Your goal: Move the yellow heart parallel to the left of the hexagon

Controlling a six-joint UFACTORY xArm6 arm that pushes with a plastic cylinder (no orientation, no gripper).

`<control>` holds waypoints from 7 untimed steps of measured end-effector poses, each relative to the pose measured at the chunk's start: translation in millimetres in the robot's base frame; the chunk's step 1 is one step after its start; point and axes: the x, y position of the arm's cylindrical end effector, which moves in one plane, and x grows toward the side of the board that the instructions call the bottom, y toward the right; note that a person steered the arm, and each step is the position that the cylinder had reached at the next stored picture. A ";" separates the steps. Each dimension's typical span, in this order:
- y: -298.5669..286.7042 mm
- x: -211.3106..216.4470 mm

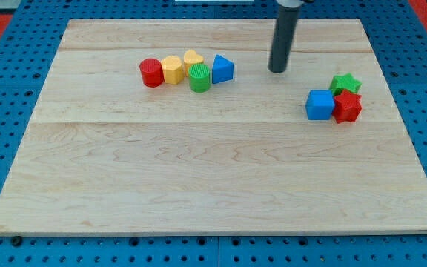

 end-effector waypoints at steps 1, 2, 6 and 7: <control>-53.3 -2.3; -121.7 0.5; -143.6 -35.3; -149.0 -51.9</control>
